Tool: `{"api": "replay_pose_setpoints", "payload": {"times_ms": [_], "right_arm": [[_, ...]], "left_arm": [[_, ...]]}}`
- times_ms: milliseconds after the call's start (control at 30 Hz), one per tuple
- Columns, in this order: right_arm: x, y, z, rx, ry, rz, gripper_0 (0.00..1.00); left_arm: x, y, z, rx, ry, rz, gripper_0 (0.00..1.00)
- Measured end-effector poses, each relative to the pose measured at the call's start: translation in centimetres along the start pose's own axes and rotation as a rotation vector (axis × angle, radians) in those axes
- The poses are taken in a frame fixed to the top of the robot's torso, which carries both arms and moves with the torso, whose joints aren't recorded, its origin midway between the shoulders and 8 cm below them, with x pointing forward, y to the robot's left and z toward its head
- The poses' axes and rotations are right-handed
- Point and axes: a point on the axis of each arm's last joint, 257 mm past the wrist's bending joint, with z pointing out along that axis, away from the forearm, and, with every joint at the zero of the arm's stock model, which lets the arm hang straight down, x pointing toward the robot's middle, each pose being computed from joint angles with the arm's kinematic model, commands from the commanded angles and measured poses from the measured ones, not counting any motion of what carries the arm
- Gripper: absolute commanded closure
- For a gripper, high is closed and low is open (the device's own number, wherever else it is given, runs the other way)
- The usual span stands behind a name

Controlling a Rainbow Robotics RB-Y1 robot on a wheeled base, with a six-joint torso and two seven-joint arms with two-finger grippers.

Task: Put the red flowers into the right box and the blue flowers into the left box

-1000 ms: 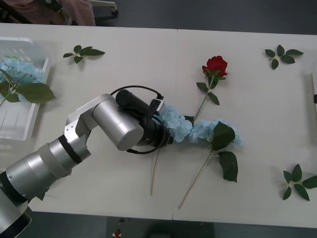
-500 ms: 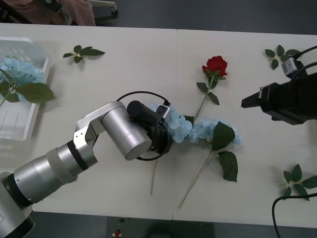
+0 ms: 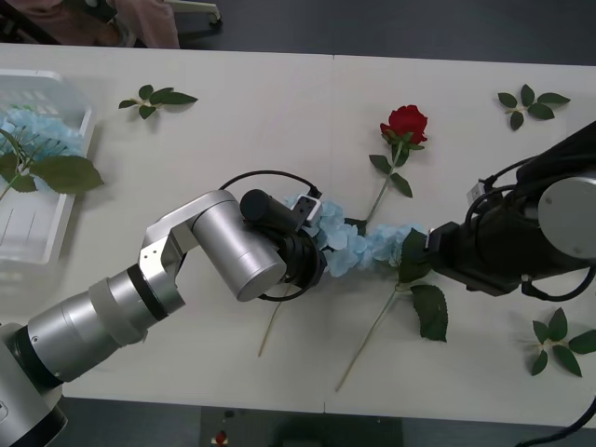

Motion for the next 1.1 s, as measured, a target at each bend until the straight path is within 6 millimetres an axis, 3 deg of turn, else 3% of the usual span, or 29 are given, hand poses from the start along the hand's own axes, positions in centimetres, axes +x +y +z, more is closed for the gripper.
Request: {"api": "replay_pose_setpoints", "payload": {"times_ms": [233,400,567,733,833,933,1100], "right_arm": [[0.9,-0.3,1.8,0.104,-0.021,-0.022,0.0],[1.5,1.3,3.0,0.114,-0.044,-0.056,0.0],[2.1,2.5,4.5,0.114,-0.058,-0.046,0.0],[2.9,2.4,6.0,0.133,-0.037,-0.056,0.0],[3.2,2.8,6.9,0.136,-0.038,-0.06,0.0],[4.1,3.5,7.9,0.123,-0.033,-0.038,0.0],[5.7,4.3,9.5,0.111,-0.011,-0.016,0.0]], "left_arm": [[-0.8,0.2,-0.7,0.012,-0.006,-0.028,1.0],[-2.6,0.9,-5.3,0.05,0.029,-0.068,1.0],[-4.1,3.4,-10.0,0.052,0.046,-0.063,1.0],[-3.4,7.6,-14.8,0.032,0.108,0.027,1.0],[-2.7,10.8,-19.0,0.003,0.144,0.052,1.0],[-1.8,15.1,-23.9,-0.05,0.182,0.048,1.0],[0.0,24.1,-31.7,-0.141,0.19,0.05,1.0]]}}
